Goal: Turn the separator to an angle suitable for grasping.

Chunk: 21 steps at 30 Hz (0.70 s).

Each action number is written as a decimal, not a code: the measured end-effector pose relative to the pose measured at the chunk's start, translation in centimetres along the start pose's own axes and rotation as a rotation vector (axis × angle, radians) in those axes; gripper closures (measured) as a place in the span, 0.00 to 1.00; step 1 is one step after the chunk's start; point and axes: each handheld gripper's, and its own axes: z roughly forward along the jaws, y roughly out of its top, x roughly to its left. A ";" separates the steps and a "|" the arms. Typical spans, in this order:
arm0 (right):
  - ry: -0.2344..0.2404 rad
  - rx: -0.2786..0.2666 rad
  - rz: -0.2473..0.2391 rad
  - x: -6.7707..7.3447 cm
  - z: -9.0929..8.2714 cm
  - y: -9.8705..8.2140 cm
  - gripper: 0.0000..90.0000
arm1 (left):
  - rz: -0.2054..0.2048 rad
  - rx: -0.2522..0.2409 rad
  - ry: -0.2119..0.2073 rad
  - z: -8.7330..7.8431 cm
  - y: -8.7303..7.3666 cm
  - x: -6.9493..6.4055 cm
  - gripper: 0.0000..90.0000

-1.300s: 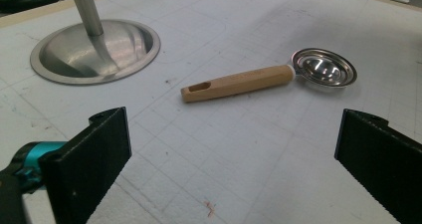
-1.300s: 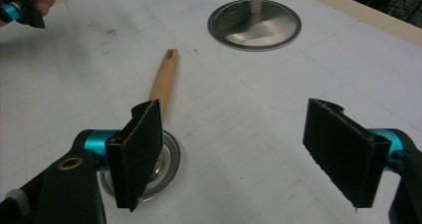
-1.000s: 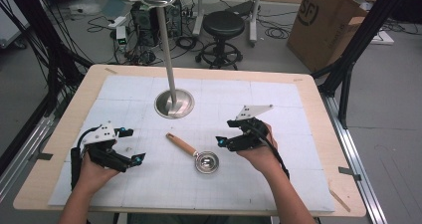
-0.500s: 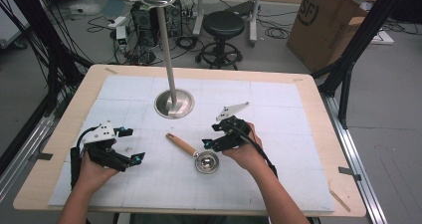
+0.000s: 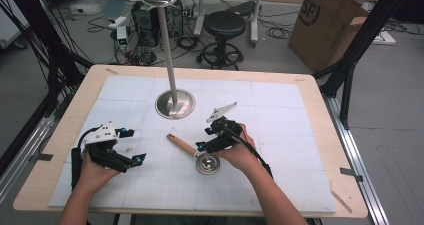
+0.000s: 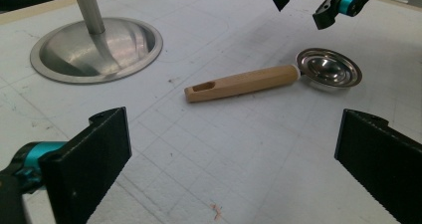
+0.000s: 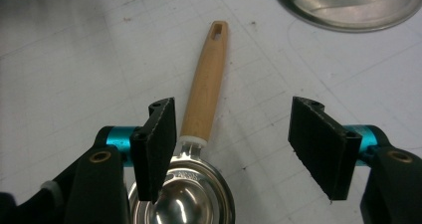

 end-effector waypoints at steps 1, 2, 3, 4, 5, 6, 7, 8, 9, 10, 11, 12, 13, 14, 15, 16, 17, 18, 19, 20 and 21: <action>0.003 0.012 0.002 0.0 0.2 0.0 0.39 | -0.003 -0.001 0.000 0.0 0.0 0.0 0.02; 0.004 0.033 -0.003 -0.1 0.6 -0.1 0.39 | 0.002 0.004 -0.001 0.0 0.0 0.0 0.02; 0.004 0.033 -0.003 -0.1 0.6 -0.1 0.39 | 0.002 0.004 -0.001 0.0 0.0 -0.1 0.02; 0.008 0.045 -0.002 0.0 0.8 -0.1 0.39 | 0.004 0.006 -0.001 0.0 0.0 -0.1 0.02; 0.011 0.055 0.001 0.0 1.0 -0.1 0.39 | 0.004 0.005 -0.001 0.1 0.0 -0.1 0.02; 0.016 0.061 0.001 0.1 1.2 0.0 0.40 | 0.003 0.005 0.001 0.1 0.0 -0.1 0.02; 0.022 0.067 0.000 0.1 1.3 0.1 0.40 | 0.002 0.007 0.001 0.1 0.0 -0.1 0.02; 0.025 0.072 0.004 0.2 1.4 0.2 0.40 | 0.002 0.010 -0.002 0.1 0.0 0.0 0.02; 0.031 0.078 0.000 0.2 1.6 0.3 0.40 | 0.004 0.011 -0.001 0.2 0.0 0.0 0.02; 0.035 0.082 -0.002 0.3 1.8 0.4 0.41 | 0.003 0.011 0.000 0.2 0.0 0.0 0.02; 0.041 0.100 -0.003 0.4 2.2 0.5 0.41 | 0.005 0.013 -0.002 0.2 0.0 0.0 0.02; 0.041 0.100 -0.003 0.4 2.2 0.5 0.41 | 0.006 0.015 -0.003 0.2 0.0 -0.1 0.02; 0.045 0.109 -0.001 0.4 2.5 0.5 0.42 | 0.004 0.015 -0.002 0.2 0.0 -0.1 0.02; 0.051 0.122 0.001 0.4 2.7 0.5 0.43 | 0.000 0.014 -0.003 0.2 -0.1 -0.2 0.02; 0.054 0.129 -0.004 0.4 2.9 0.6 0.43 | 0.003 0.015 -0.002 0.2 -0.1 -0.2 0.02; 0.059 0.140 -0.003 0.4 3.1 0.6 0.44 | 0.006 0.016 -0.005 0.2 0.0 -0.2 0.02; 0.067 0.147 -0.004 0.5 3.4 0.7 0.45 | 0.008 0.018 -0.006 0.2 0.0 -0.2 0.02; 0.072 0.148 -0.003 0.6 3.5 0.8 0.46 | 0.008 0.019 -0.006 0.3 0.0 -0.2 0.02; 0.072 0.148 -0.003 0.6 3.5 0.8 0.46 | 0.009 0.021 -0.009 0.3 0.0 -0.2 0.02; 0.077 0.155 -0.002 0.6 3.6 0.8 0.46 | 0.007 0.020 -0.007 0.3 -0.1 -0.2 0.02; 0.078 0.156 -0.009 0.6 3.7 0.9 0.47 | 0.010 0.024 -0.006 0.3 -0.1 -0.2 0.02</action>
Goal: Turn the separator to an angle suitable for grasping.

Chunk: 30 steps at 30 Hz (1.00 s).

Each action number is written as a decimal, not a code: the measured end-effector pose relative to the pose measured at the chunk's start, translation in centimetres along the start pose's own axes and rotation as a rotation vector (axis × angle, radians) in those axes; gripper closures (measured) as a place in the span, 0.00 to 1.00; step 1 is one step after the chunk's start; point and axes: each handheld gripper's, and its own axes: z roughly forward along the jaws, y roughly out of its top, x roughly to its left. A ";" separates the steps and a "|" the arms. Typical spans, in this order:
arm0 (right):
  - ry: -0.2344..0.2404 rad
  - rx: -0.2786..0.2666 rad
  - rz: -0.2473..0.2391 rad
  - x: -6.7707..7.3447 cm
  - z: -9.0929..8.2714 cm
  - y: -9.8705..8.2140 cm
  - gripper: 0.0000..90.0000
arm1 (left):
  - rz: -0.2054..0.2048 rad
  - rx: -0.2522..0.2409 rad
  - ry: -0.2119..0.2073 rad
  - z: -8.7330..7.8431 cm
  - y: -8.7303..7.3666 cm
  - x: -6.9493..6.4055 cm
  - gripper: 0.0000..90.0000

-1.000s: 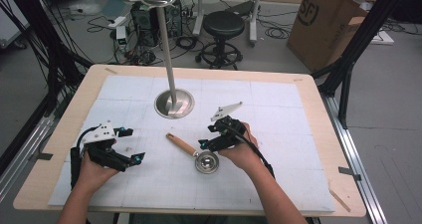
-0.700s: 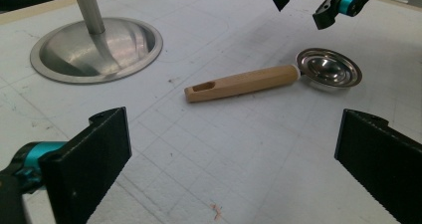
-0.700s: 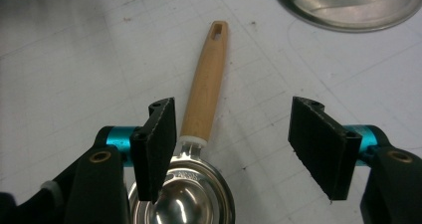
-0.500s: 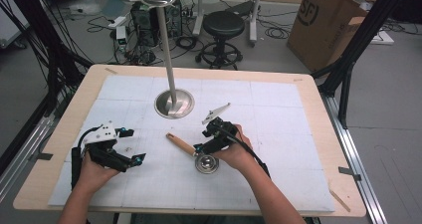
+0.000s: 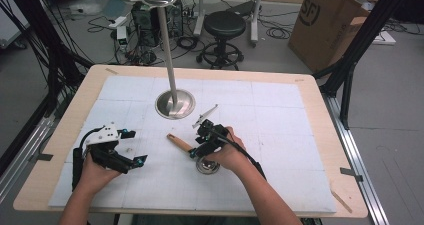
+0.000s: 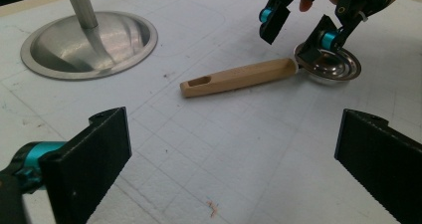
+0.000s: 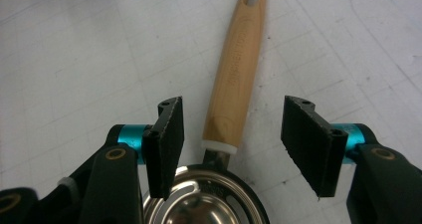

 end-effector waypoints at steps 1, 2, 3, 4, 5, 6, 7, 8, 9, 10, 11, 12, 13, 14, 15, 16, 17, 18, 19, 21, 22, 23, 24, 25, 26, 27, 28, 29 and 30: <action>0.001 0.014 0.008 0.1 0.2 0.0 0.47 | 0.000 0.000 0.000 0.0 0.0 0.0 0.02; 0.001 0.014 0.008 0.1 0.2 0.0 0.47 | -0.001 0.000 0.000 0.0 0.0 0.0 0.02; 0.002 0.017 0.009 0.1 0.3 0.0 0.46 | -0.002 0.000 -0.001 0.0 0.0 0.0 0.02; -0.002 0.023 0.007 0.1 0.6 0.0 0.47 | 0.000 0.000 -0.005 0.0 0.0 -0.1 0.02; -0.002 0.023 0.007 0.1 0.6 0.0 0.47 | 0.001 0.000 -0.006 0.0 0.0 -0.1 0.02; -0.008 0.025 0.007 0.2 0.8 0.0 0.47 | 0.003 0.000 -0.005 0.0 0.0 -0.2 0.02; -0.008 0.034 0.009 0.2 0.9 0.0 0.47 | 0.005 0.001 -0.006 0.0 0.0 -0.2 0.02; -0.008 0.034 0.009 0.2 0.9 0.0 0.47 | 0.003 0.002 -0.008 0.1 0.0 -0.2 0.02; -0.008 0.036 0.007 0.2 1.0 0.1 0.48 | 0.008 0.006 -0.009 0.1 0.0 -0.1 0.02; -0.009 0.047 0.007 0.1 1.2 0.0 0.49 | 0.007 0.008 -0.009 0.1 0.0 -0.1 0.02; -0.009 0.047 0.007 0.1 1.2 0.0 0.49 | 0.005 0.006 -0.009 0.1 0.0 -0.1 0.02; -0.008 0.051 0.006 0.1 1.3 0.0 0.49 | 0.007 0.009 -0.008 0.1 0.0 -0.1 0.02; -0.008 0.061 0.015 0.0 1.4 0.0 0.49 | 0.007 0.009 -0.007 0.1 0.0 -0.1 0.02; -0.014 0.071 0.008 0.0 1.5 0.0 0.51 | 0.005 0.009 -0.007 0.1 0.0 -0.1 0.02; -0.021 0.077 0.006 0.0 1.7 0.0 0.53 | 0.006 0.011 -0.007 0.1 0.0 -0.1 0.02; -0.021 0.085 0.004 0.1 1.8 -0.1 0.53 | 0.005 0.009 -0.008 0.1 0.0 -0.2 0.02; -0.028 0.087 -0.005 0.1 1.8 0.0 0.55 | 0.004 0.010 -0.010 0.1 0.0 -0.2 0.02; -0.040 0.085 -0.010 0.2 1.8 0.0 0.56 | 0.005 0.009 -0.011 0.1 0.0 -0.2 0.02; -0.046 0.090 -0.015 0.1 1.8 0.0 0.57 | 0.006 0.012 -0.010 0.1 0.0 -0.2 0.02; -0.045 0.098 0.001 0.2 1.8 0.1 0.59 | 0.005 0.012 -0.010 0.2 -0.1 -0.1 0.02; -0.047 0.101 0.007 0.2 1.8 0.1 0.59 | 0.006 0.015 -0.010 0.2 -0.1 -0.1 0.02; -0.047 0.107 0.015 0.2 1.7 0.1 0.60 | 0.006 0.015 -0.010 0.2 -0.1 -0.1 0.02; -0.047 0.110 0.018 0.2 1.7 0.1 0.61 | 0.005 0.015 -0.010 0.2 -0.1 -0.1 0.02; -0.049 0.109 0.019 0.3 1.7 0.1 0.61 | 0.006 0.016 -0.010 0.2 -0.1 -0.1 0.02; -0.059 0.112 0.012 0.4 1.8 0.1 0.62 | 0.003 0.017 -0.009 0.2 -0.1 -0.2 0.02; -0.065 0.121 0.013 0.5 1.8 0.2 0.62 | 0.004 0.018 -0.010 0.2 -0.1 -0.2 0.02; -0.091 0.150 -0.007 1.0 1.9 0.4 0.63 | 0.005 0.020 -0.010 0.2 -0.1 -0.2 0.02; -0.091 0.150 -0.007 1.0 1.9 0.4 0.63 | 0.010 0.021 -0.012 0.3 -0.1 -0.2 0.02; -0.109 0.168 -0.028 1.2 2.0 0.6 0.63 | 0.010 0.022 -0.010 0.3 -0.1 -0.2 0.02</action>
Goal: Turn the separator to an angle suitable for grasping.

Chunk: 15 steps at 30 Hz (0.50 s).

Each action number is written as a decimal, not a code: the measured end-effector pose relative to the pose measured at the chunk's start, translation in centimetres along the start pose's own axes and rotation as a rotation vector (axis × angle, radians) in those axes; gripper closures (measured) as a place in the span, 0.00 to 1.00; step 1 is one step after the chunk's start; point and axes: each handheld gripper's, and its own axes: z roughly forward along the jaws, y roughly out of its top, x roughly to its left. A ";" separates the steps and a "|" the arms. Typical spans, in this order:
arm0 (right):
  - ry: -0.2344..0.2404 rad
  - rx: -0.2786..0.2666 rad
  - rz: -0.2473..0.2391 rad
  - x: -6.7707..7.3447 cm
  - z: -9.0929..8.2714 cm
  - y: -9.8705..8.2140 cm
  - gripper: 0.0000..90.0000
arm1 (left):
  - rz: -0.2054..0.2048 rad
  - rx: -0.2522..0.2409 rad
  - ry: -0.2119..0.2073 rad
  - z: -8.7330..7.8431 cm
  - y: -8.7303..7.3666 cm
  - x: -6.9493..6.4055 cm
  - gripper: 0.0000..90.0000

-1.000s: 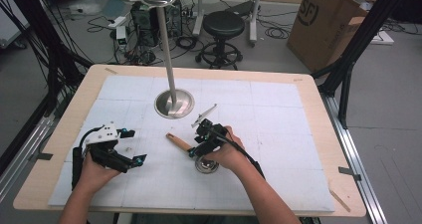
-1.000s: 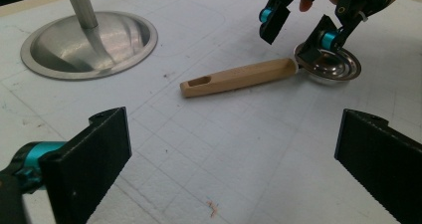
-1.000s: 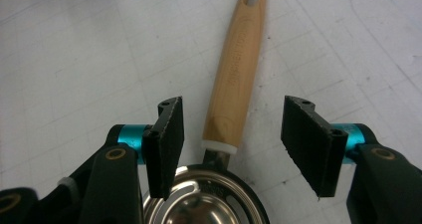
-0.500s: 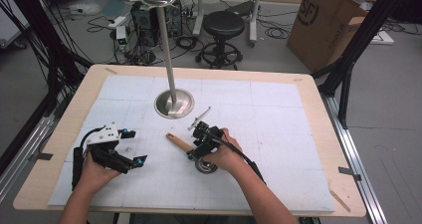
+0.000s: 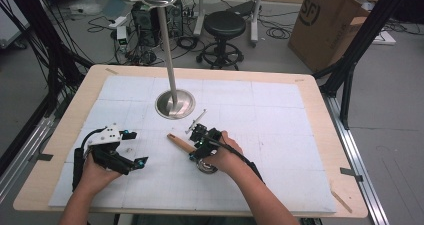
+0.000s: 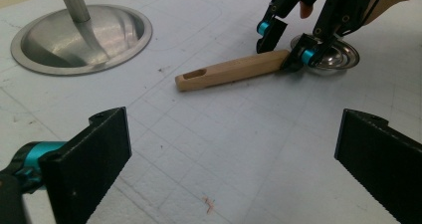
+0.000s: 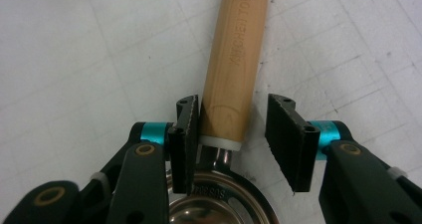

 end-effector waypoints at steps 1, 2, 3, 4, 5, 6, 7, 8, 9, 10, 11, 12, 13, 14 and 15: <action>-0.020 0.017 -0.019 0.3 0.0 0.2 0.63 | 0.001 -0.001 0.000 0.0 0.0 0.0 0.02; -0.035 0.027 -0.036 0.5 0.1 0.3 0.64 | 0.000 -0.001 -0.001 0.0 0.0 0.0 0.02; -0.043 0.036 -0.043 0.7 0.1 0.4 0.65 | -0.002 -0.001 -0.001 0.0 0.0 0.0 0.02; -0.040 0.036 -0.045 0.6 0.1 0.5 0.65 | -0.005 0.000 -0.001 0.0 0.0 0.1 0.02; -0.033 0.035 -0.036 0.5 0.1 0.4 0.65 | -0.006 -0.002 -0.001 0.0 0.0 0.0 0.02; -0.024 0.033 -0.025 0.4 0.1 0.4 0.65 | -0.003 0.000 -0.002 0.0 0.0 0.0 0.02; -0.015 0.030 -0.019 0.2 0.1 0.4 0.66 | -0.002 0.001 -0.002 0.0 0.0 0.0 0.02; -0.009 0.030 -0.018 0.1 0.1 0.4 0.66 | -0.002 0.002 -0.003 0.0 0.0 0.0 0.02; -0.008 0.033 -0.009 0.1 0.1 0.4 0.68 | -0.001 0.004 -0.003 0.0 0.0 -0.1 0.02; -0.011 0.036 -0.012 0.0 0.1 0.5 0.69 | 0.000 0.005 -0.004 0.1 0.0 -0.1 0.02; -0.011 0.036 -0.011 0.0 0.1 0.5 0.71 | 0.001 0.006 -0.003 0.1 0.0 -0.1 0.02; -0.010 0.039 -0.009 0.0 0.1 0.5 0.71 | 0.002 0.007 -0.004 0.1 0.0 -0.1 0.02; -0.012 0.042 -0.012 0.0 0.1 0.5 0.71 | 0.000 0.006 -0.003 0.1 0.0 -0.1 0.02; -0.021 0.042 -0.023 0.1 0.1 0.5 0.73 | -0.001 0.008 0.000 0.1 0.0 -0.1 0.02; -0.021 0.042 -0.023 0.1 0.1 0.5 0.73 | -0.002 0.009 0.002 0.1 0.0 0.0 0.02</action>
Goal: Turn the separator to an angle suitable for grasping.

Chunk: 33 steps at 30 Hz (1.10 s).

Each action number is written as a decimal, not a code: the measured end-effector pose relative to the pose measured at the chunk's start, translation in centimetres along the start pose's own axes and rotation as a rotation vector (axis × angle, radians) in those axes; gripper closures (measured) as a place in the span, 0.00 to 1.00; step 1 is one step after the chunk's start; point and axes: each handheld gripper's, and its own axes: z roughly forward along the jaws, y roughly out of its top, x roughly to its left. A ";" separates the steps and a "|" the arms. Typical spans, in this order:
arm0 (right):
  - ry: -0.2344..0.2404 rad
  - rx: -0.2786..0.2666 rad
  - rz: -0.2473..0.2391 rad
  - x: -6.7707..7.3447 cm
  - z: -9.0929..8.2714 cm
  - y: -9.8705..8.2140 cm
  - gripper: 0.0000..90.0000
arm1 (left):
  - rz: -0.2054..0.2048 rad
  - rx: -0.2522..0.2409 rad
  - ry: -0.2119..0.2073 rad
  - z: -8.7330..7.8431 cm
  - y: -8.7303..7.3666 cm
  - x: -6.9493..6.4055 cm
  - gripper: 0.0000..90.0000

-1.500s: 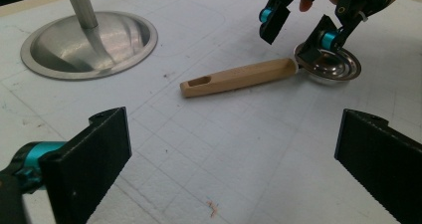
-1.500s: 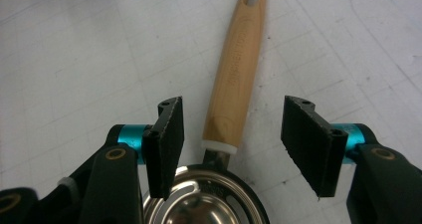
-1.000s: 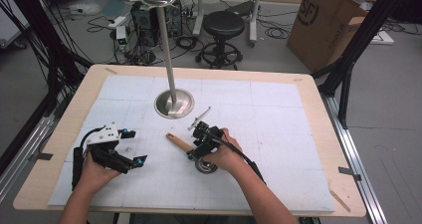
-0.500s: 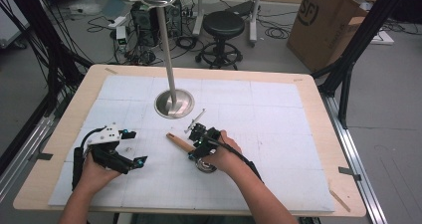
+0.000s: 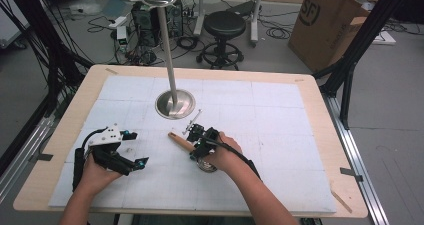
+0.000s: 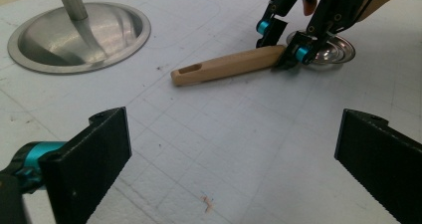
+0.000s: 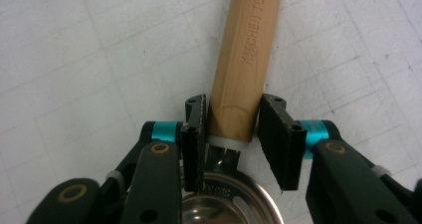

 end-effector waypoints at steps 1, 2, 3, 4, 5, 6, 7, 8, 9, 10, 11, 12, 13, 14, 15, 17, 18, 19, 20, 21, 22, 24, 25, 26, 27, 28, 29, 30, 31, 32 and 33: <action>0.000 0.002 -0.007 0.0 0.0 0.0 0.75 | -0.004 -0.001 0.000 0.0 0.0 0.0 0.02; -0.001 -0.002 -0.010 0.0 0.0 0.0 0.76 | -0.006 -0.002 0.000 0.0 0.0 0.1 0.02; -0.001 -0.004 -0.016 0.0 0.0 0.0 0.76 | -0.005 -0.003 -0.001 0.0 0.0 0.1 0.02; 0.001 -0.003 -0.015 0.0 0.0 0.0 0.76 | -0.006 -0.003 0.000 0.0 0.0 0.1 0.02; 0.004 -0.004 -0.016 -0.1 0.0 -0.1 0.76 | -0.007 -0.004 -0.001 -0.1 0.0 0.1 0.02; 0.005 -0.001 -0.010 0.0 -0.1 -0.1 0.76 | -0.007 -0.004 0.000 -0.1 0.0 0.1 0.02; 0.006 -0.001 -0.010 -0.1 -0.1 -0.1 0.77 | -0.007 -0.006 -0.001 -0.1 0.0 0.1 0.02; 0.006 -0.006 -0.007 -0.1 -0.1 -0.1 0.77 | -0.007 -0.009 -0.002 -0.1 0.0 0.1 0.02; 0.007 -0.005 -0.014 -0.1 -0.1 -0.1 0.77 | -0.009 -0.010 -0.002 -0.2 0.0 0.1 0.02; 0.007 -0.004 -0.021 -0.1 -0.1 -0.1 0.77 | -0.007 -0.010 -0.001 -0.2 0.0 0.2 0.02; 0.003 -0.005 -0.032 0.0 -0.2 -0.1 0.77 | -0.010 -0.012 -0.003 -0.2 -0.1 0.2 0.02; 0.008 0.001 -0.032 0.0 -0.2 -0.2 0.77 | -0.016 -0.013 -0.005 -0.2 0.0 0.2 0.02; 0.007 -0.003 -0.036 0.0 -0.2 -0.2 0.77 | -0.018 -0.018 -0.009 -0.2 0.0 0.2 0.02; 0.007 0.000 -0.032 0.0 -0.3 -0.2 0.77 | -0.019 -0.027 -0.014 -0.2 0.0 0.2 0.02; 0.007 -0.003 -0.038 0.0 -0.3 -0.3 0.77 | -0.021 -0.034 -0.018 -0.2 0.0 0.2 0.02; 0.013 0.000 -0.032 0.0 -0.3 -0.4 0.77 | -0.019 -0.032 -0.019 -0.3 0.0 0.2 0.02; 0.012 0.005 -0.024 0.1 -0.3 -0.4 0.77 | -0.017 -0.026 -0.017 -0.3 0.0 0.2 0.02; 0.012 0.003 -0.027 0.0 -0.3 -0.4 0.77 | -0.018 -0.024 -0.018 -0.3 -0.1 0.1 0.02; 0.014 0.002 -0.021 0.0 -0.2 -0.4 0.77 | -0.019 -0.025 -0.021 -0.3 -0.1 0.1 0.02; 0.014 0.003 -0.022 -0.1 -0.2 -0.4 0.77 | -0.019 -0.024 -0.023 -0.3 -0.1 0.0 0.02; 0.019 0.001 -0.019 -0.1 -0.2 -0.4 0.77 | -0.018 -0.027 -0.022 -0.4 -0.2 0.0 0.02; 0.025 0.005 -0.017 -0.1 -0.2 -0.4 0.77 | -0.017 -0.027 -0.023 -0.5 -0.3 -0.1 0.02; 0.028 0.004 -0.022 -0.2 -0.2 -0.4 0.77 | -0.022 -0.032 -0.021 -0.6 -0.3 -0.1 0.02; 0.029 0.000 -0.017 -0.2 -0.3 -0.4 0.77 | -0.018 -0.031 -0.021 -0.7 -0.3 -0.1 0.02; 0.034 -0.002 -0.016 -0.3 -0.4 -0.5 0.77 | -0.020 -0.037 -0.021 -0.7 -0.3 -0.1 0.02; 0.033 -0.010 -0.010 -0.4 -0.6 -0.5 0.77 | -0.021 -0.038 -0.021 -0.8 -0.3 -0.1 0.02; 0.026 -0.026 -0.005 -0.5 -0.8 -0.6 0.77 | -0.021 -0.039 -0.020 -0.8 -0.3 0.0 0.02; 0.022 -0.048 -0.012 -0.6 -1.3 -0.7 0.77 | -0.022 -0.040 -0.020 -0.8 -0.3 0.0 0.02; 0.025 -0.075 -0.002 -0.7 -1.8 -0.8 0.77 | -0.024 -0.039 -0.020 -0.7 -0.4 0.0 0.02; 0.027 -0.105 0.003 -0.9 -2.3 -0.9 0.77 | -0.026 -0.035 -0.022 -0.7 -0.4 0.0 0.02; 0.030 -0.128 0.009 -1.0 -2.9 -1.0 0.77 | -0.024 -0.032 -0.020 -0.6 -0.4 0.0 0.02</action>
